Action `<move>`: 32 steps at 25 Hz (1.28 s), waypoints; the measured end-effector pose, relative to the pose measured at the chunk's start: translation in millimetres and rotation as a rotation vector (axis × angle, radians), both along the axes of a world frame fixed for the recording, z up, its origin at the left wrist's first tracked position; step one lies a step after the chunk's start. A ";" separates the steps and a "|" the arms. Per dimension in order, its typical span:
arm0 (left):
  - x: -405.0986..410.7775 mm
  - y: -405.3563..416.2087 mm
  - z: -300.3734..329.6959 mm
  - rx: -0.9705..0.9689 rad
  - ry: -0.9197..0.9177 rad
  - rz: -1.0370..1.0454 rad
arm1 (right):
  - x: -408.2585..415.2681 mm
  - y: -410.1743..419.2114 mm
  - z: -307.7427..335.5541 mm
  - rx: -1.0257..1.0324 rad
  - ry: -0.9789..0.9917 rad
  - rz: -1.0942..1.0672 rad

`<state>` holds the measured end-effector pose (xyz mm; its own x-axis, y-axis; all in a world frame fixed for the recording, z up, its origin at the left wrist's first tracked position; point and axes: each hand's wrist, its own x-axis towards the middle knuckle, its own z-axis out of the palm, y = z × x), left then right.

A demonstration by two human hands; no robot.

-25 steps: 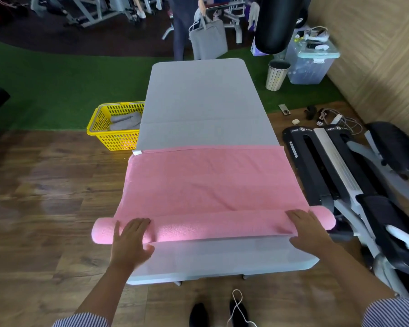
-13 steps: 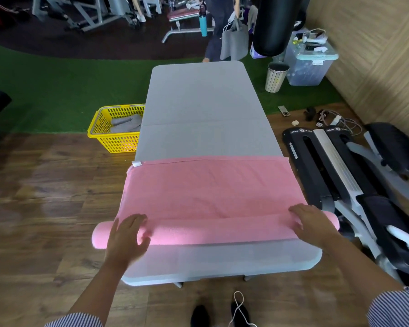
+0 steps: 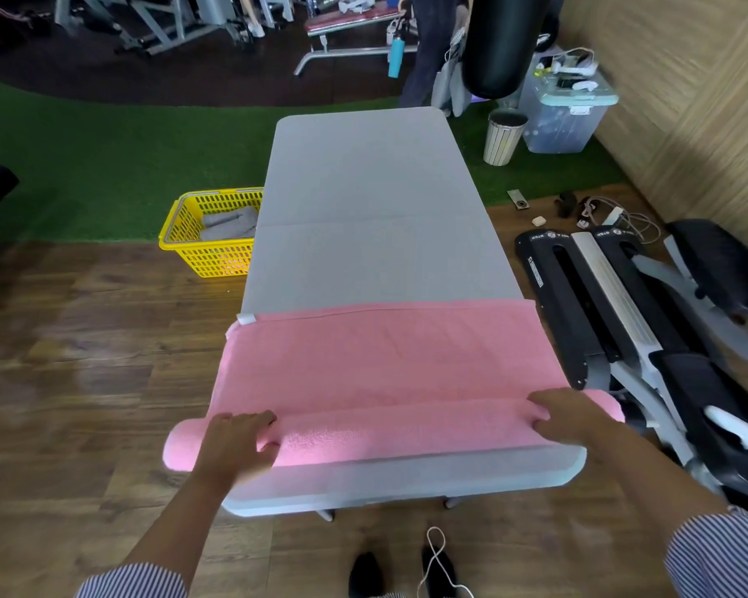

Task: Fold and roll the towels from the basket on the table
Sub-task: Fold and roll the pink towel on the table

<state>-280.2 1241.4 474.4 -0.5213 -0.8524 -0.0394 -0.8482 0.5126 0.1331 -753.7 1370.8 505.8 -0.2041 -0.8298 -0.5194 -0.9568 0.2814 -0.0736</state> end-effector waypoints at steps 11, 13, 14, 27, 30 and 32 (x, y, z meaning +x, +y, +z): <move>-8.8 12.6 -14.7 -0.056 0.063 0.029 | 12.5 9.7 -17.6 -0.160 -0.019 0.002; -10.6 15.4 -10.9 -0.040 0.058 0.031 | 11.3 10.6 -16.3 -0.165 0.003 -0.006; -9.9 16.0 -10.5 -0.043 0.048 0.011 | 9.1 10.3 -14.2 -0.152 0.001 -0.013; -8.4 17.9 -18.0 -0.044 0.107 0.017 | 11.7 8.4 -15.9 -0.198 -0.089 -0.022; -11.9 25.2 -22.6 -0.024 0.110 0.030 | 13.5 12.4 -17.4 -0.153 0.028 0.058; -13.0 27.1 -19.3 -0.064 0.126 0.007 | 12.7 10.6 -13.3 -0.167 0.037 0.047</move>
<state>-293.1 1268.6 455.0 -0.5126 -0.8549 0.0805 -0.8304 0.5174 0.2065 -741.1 1381.4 492.5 -0.1797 -0.9130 -0.3662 -0.9715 0.2232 -0.0797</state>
